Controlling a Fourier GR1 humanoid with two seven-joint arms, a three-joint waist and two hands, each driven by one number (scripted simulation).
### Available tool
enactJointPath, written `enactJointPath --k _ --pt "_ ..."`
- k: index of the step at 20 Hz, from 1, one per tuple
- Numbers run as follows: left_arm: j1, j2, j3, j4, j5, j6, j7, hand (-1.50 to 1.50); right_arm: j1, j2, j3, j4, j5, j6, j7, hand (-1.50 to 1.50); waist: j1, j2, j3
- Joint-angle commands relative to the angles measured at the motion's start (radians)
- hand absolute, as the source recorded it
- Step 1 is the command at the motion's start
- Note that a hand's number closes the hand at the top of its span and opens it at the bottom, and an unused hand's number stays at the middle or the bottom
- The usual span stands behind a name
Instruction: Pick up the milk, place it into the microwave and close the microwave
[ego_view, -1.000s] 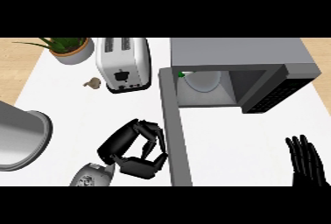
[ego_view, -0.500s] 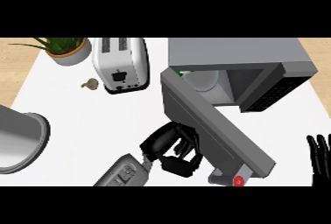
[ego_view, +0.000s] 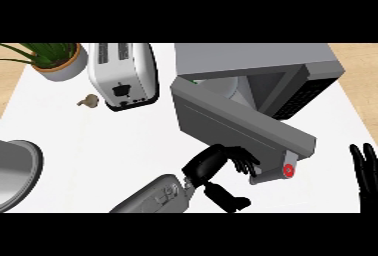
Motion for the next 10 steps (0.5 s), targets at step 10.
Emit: enactJointPath --k 10 --pt "-0.208 -0.007 -0.005 0.038 0.29 0.158 -0.127 1.5 -0.068 -0.092 0.015 -0.142 -0.076 0.1 0.097 -1.5 -0.149 0.023 -0.002"
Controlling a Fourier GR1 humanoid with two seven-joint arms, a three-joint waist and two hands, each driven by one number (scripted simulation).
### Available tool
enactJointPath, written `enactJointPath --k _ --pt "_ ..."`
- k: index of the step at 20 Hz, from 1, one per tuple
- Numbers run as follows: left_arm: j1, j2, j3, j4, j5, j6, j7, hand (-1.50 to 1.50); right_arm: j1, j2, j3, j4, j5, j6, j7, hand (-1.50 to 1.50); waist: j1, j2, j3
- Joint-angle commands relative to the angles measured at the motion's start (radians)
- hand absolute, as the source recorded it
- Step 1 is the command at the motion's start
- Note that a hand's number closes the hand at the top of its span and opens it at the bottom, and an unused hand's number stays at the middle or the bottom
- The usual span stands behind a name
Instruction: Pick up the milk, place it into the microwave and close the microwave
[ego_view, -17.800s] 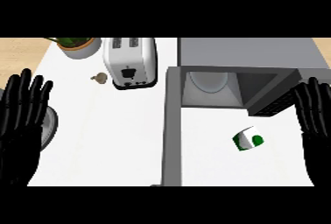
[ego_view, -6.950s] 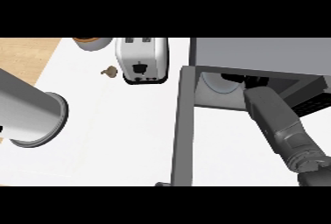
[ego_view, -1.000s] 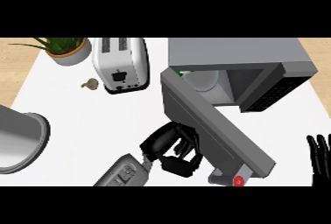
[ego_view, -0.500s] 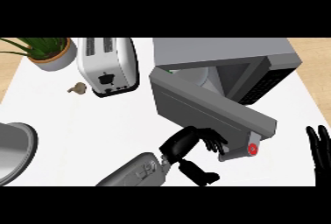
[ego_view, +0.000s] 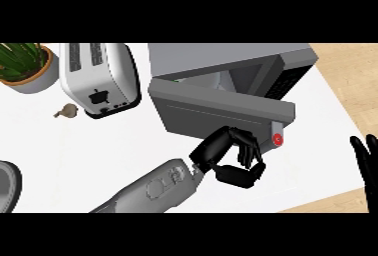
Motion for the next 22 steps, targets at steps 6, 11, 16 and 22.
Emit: enactJointPath --k 6,11,16,22 --pt "-0.181 -0.003 0.034 0.076 0.133 0.059 -0.017 1.5 -0.036 -0.048 -0.01 -0.076 -0.052 0.034 0.059 -1.5 -0.098 0.017 0.002" --pt "-0.235 -0.002 0.049 0.133 0.188 0.09 -0.026 1.5 -0.048 -0.07 -0.011 -0.099 -0.079 0.044 0.096 -1.5 -0.126 0.029 0.002" --pt "-0.307 -0.002 0.073 0.181 0.233 0.112 -0.016 1.5 -0.063 -0.099 -0.029 -0.116 -0.111 0.072 0.111 -1.5 -0.165 0.035 0.005" --pt "-0.361 -0.001 0.073 0.222 0.261 0.139 -0.025 1.5 -0.085 -0.121 -0.049 -0.124 -0.138 0.072 0.14 -1.5 -0.194 0.042 0.006"
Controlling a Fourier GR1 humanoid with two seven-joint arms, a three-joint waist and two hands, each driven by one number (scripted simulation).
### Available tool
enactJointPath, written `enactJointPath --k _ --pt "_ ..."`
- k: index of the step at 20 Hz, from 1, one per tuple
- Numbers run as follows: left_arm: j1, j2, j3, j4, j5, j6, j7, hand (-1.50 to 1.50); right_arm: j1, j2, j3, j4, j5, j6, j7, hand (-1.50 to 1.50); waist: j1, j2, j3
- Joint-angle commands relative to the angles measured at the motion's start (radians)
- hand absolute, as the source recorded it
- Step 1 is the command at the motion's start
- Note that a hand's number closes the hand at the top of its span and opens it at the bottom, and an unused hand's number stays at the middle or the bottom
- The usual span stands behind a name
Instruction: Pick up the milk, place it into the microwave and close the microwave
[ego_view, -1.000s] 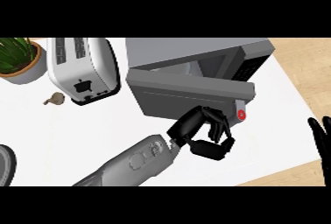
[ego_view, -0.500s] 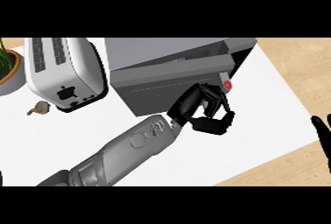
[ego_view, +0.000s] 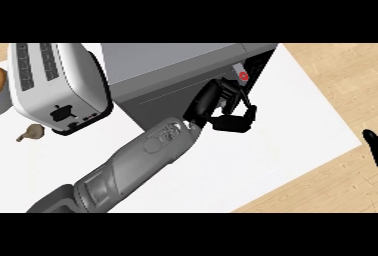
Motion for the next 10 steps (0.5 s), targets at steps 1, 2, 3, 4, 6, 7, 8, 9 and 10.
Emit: enactJointPath --k 1,2,3,4,6,7,8,9,10 --pt "-0.083 -0.047 0.003 0.022 0.022 0.007 -0.008 1.5 -0.019 -0.025 -0.023 -0.004 -0.019 0.006 0.021 -1.5 -0.028 0.008 0.002" --pt "-0.075 -0.047 -0.005 0.015 0.03 0.016 -0.009 1.5 -0.021 -0.032 -0.035 0.002 -0.031 0.007 0.028 -1.5 -0.032 0.008 0.002" --pt "-0.086 -0.047 -0.004 0.018 0.033 0.021 -0.003 1.5 -0.028 -0.024 -0.029 -0.01 -0.035 0.004 0.025 -1.5 -0.041 0.008 0.003" --pt "-0.09 -0.047 -0.002 0.024 0.031 0.025 -0.009 1.5 -0.026 -0.036 -0.034 -0.01 -0.041 0.012 0.034 -1.5 -0.043 0.008 0.003" --pt "-0.088 -0.046 -0.008 0.016 0.04 0.04 -0.015 1.5 -0.034 -0.051 -0.045 -0.008 -0.041 0.014 0.043 -1.5 -0.048 0.008 0.002" --pt "-0.102 -0.046 -0.001 0.021 0.046 0.043 -0.005 1.5 -0.038 -0.047 -0.045 -0.005 -0.046 0.003 0.052 -1.5 -0.034 0.007 0.002" --pt "-0.086 -0.046 -0.013 0.018 0.046 0.057 -0.012 1.5 -0.044 -0.058 -0.06 -0.01 -0.044 0.009 0.047 -1.5 -0.061 0.009 0.003" --pt "-0.087 -0.046 -0.013 0.019 0.049 0.065 -0.015 1.5 -0.048 -0.061 -0.062 -0.007 -0.042 0.007 0.052 -1.5 -0.055 0.01 0.003" --pt "-0.091 -0.046 -0.014 0.017 0.052 0.071 -0.011 1.5 -0.047 -0.06 -0.062 -0.002 -0.051 0.008 0.053 -1.5 -0.061 0.012 0.005"
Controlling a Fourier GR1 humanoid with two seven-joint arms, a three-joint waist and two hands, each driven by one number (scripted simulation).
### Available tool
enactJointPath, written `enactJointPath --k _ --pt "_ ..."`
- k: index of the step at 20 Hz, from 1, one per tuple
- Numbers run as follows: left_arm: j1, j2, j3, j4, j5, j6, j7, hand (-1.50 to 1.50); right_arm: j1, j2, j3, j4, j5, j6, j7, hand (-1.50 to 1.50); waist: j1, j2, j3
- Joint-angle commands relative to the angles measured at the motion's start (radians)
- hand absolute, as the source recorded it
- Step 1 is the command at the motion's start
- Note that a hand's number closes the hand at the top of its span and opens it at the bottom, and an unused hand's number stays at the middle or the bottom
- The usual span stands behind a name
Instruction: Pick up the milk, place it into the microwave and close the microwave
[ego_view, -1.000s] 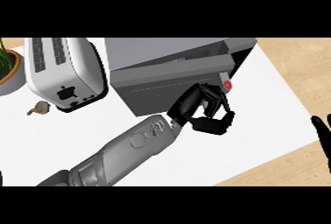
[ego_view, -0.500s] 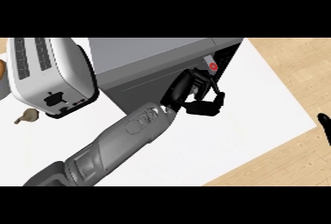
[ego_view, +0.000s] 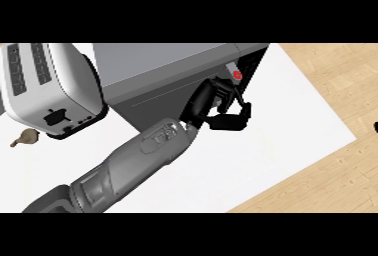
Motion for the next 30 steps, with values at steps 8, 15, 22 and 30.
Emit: enactJointPath --k 8,15,22,30 --pt "-0.099 -0.069 -0.002 0.02 0.037 0.038 -0.004 1.5 -0.03 -0.054 -0.055 0.013 -0.037 0.014 0.038 -1.5 -0.045 0.013 0.004" --pt "-0.1 -0.069 -0.011 0.023 0.048 0.075 -0.021 1.5 -0.053 -0.071 -0.077 0.014 -0.083 0.024 0.055 -1.5 -0.048 0.014 0.005" --pt "-0.093 -0.068 -0.02 0.021 0.066 0.11 -0.025 1.5 -0.08 -0.089 -0.098 0.007 -0.118 0.034 0.066 -1.5 -0.064 0.015 0.004" --pt "-0.04 -0.071 0.08 0.108 0.133 0.291 -0.018 1.5 -0.067 -0.096 -0.135 0.022 -0.17 0.03 0.084 -1.5 -0.004 0.005 0.005"
